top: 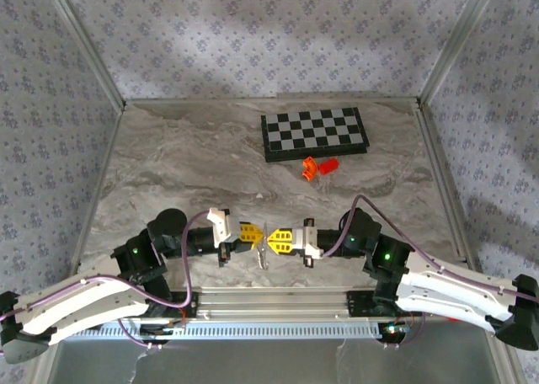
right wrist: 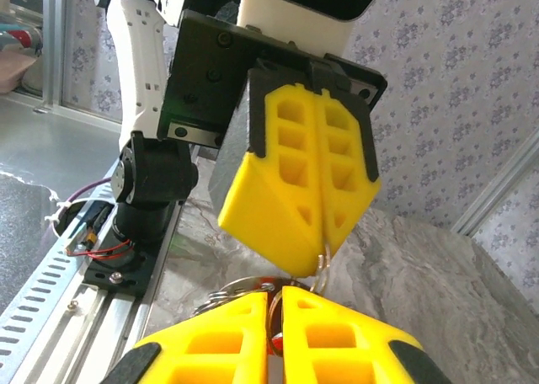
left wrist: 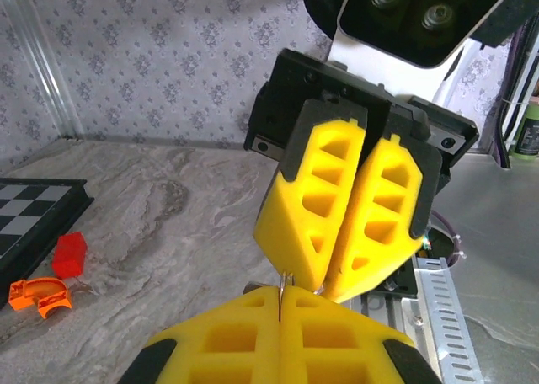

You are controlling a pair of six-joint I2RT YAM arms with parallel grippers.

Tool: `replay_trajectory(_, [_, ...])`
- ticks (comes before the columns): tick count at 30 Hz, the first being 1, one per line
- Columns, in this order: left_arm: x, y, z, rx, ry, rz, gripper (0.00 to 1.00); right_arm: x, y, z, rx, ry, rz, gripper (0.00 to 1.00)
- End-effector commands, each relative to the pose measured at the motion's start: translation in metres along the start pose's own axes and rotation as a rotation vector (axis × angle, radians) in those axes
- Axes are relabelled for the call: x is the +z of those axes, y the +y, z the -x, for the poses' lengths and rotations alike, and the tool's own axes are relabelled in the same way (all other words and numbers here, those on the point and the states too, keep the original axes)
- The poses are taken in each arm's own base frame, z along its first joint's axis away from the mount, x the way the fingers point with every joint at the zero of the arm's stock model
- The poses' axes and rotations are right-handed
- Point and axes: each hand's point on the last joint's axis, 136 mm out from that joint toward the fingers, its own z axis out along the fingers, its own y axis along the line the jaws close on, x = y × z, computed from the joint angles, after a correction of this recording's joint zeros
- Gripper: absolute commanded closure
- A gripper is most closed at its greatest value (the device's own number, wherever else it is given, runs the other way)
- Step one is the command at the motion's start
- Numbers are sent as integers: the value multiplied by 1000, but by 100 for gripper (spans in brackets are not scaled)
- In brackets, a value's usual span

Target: Put the keys on the keyring

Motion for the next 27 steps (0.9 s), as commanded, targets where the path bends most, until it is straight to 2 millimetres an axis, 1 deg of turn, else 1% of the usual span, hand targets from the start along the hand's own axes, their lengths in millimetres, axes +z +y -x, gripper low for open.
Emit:
replay_trajectory(1, [-9, 7, 49, 53, -160, 51, 100, -1, 11, -5, 2, 4, 36, 87])
replay_trajectory(9, [-5, 8, 50, 45, -189, 47, 100, -4, 7, -3, 3, -3, 8, 86])
replay_trajectory(15, [-4, 6, 48, 43, -187, 31, 100, -17, -3, 16, 25, -66, -61, 84])
replay_trajectory(18, [-4, 3, 47, 46, -188, 19, 100, -22, -6, 24, 43, -90, -80, 79])
replay_trajectory(27, [-4, -6, 50, 55, -206, -35, 100, -24, -20, 36, 137, -110, -113, 77])
